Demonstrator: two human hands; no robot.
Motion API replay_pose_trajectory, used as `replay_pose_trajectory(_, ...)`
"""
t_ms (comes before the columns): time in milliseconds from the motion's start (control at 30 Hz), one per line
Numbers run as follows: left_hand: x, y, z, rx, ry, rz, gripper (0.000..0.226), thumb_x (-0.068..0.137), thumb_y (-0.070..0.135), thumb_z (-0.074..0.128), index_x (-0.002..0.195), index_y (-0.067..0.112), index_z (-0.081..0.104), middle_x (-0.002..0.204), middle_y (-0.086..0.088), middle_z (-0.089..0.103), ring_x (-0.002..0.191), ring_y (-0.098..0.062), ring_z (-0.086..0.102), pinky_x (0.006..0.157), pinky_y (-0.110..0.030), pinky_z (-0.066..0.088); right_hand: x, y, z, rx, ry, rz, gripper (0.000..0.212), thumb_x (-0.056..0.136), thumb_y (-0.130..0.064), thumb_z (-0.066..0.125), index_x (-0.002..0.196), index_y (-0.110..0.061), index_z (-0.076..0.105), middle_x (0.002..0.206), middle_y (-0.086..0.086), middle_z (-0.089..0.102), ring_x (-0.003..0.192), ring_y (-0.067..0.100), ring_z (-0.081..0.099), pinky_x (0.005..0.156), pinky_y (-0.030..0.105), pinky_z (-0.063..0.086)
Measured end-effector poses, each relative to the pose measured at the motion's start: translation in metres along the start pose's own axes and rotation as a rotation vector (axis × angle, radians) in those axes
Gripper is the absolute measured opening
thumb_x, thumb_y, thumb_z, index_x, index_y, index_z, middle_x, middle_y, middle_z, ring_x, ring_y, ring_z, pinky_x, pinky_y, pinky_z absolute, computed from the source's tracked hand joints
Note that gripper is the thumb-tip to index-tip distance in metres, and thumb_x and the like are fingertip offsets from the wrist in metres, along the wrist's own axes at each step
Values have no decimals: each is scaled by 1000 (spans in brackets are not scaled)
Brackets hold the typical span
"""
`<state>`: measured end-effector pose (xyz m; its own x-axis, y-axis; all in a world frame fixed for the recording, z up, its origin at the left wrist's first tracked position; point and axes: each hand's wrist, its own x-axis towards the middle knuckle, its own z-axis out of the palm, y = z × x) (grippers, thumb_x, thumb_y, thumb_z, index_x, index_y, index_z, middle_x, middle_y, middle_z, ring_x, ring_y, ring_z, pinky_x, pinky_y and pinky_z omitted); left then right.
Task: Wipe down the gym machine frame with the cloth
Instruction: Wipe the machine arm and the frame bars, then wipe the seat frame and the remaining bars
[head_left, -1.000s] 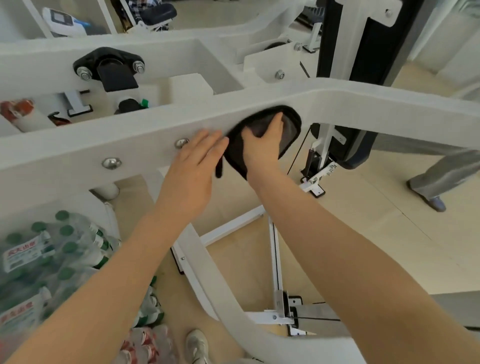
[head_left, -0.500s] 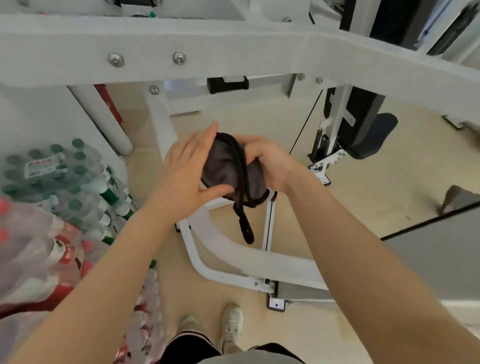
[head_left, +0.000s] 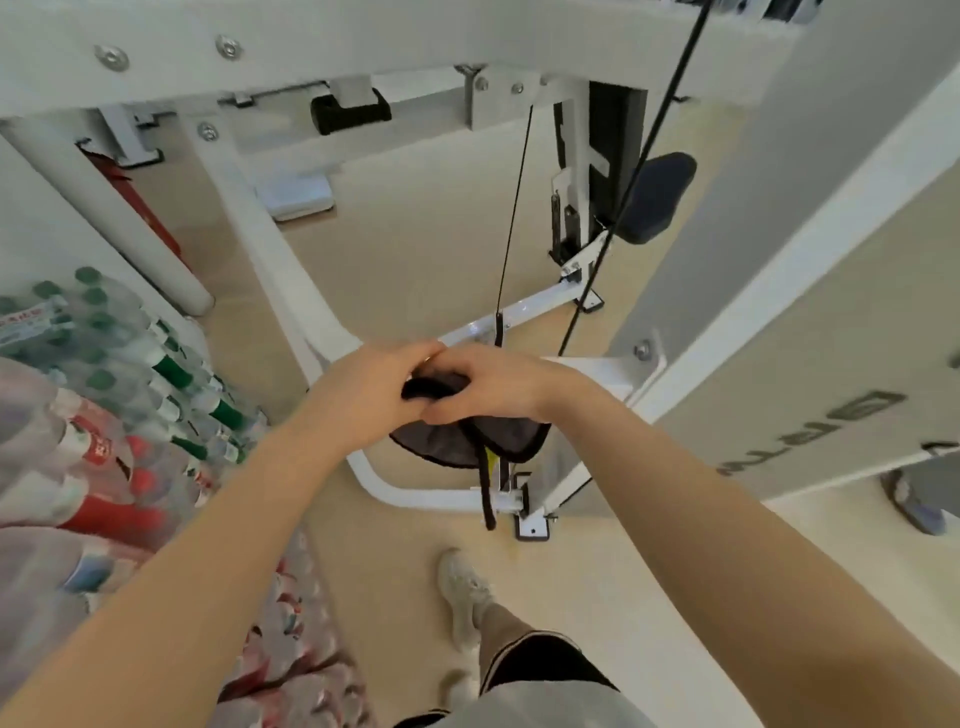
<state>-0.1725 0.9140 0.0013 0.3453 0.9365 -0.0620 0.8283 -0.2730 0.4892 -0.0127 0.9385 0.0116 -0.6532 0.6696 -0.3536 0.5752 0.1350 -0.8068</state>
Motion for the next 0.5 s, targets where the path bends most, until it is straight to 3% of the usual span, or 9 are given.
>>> replay_pose_trajectory(67, -9, 12, 16, -83, 17, 36, 48, 78, 24, 70, 124, 22, 54, 103, 0, 64, 82, -14, 53, 70, -26, 38, -26, 9, 6, -12, 24, 4, 31, 84, -9, 58, 115, -13, 61, 111, -2, 61, 98, 8, 54, 85, 17, 43)
replay_pose_trajectory(167, -20, 33, 43, -140, 4, 45, 52, 79, 33, 69, 126, 24, 51, 93, 7, 58, 80, -10, 49, 68, -23, 34, -60, 26, 11, -89, 99, 47, 28, 83, -4, 51, 106, -13, 64, 99, -1, 59, 88, 11, 50, 72, 20, 38)
replay_pose_trajectory(267, -19, 58, 69, -125, -100, 77, 41, 77, 40, 68, 114, 31, 52, 84, 17, 57, 80, -13, 57, 62, -27, 41, -102, 49, 13, -130, 148, 87, 39, 82, -3, 47, 104, -30, 62, 90, -18, 55, 82, 2, 48, 69, 16, 34)
replay_pose_trajectory(333, -9, 78, 83, -79, -166, 99, 39, 73, 51, 66, 105, 39, 48, 83, 14, 60, 77, -15, 60, 65, -32, 48, -131, 69, 12, -134, 232, 144, 38, 82, -2, 45, 110, -25, 58, 93, -16, 54, 84, 5, 49, 67, 16, 34)
replay_pose_trajectory(400, 5, 103, 96, -8, -266, 111, 38, 70, 59, 63, 100, 41, 48, 86, 12, 61, 77, -14, 60, 68, -34, 50, -162, 90, 7, -90, 310, 249, 27, 83, -3, 44, 101, -22, 52, 85, -12, 54, 75, 7, 50, 59, 19, 35)
replay_pose_trajectory(500, 21, 153, 127, 140, -456, 241, 25, 79, 48, 62, 83, 24, 54, 74, 6, 57, 70, -14, 55, 56, -26, 41, -213, 123, -1, -133, 326, 337, 20, 83, -3, 43, 92, -13, 57, 76, -7, 53, 71, 12, 49, 57, 23, 35)
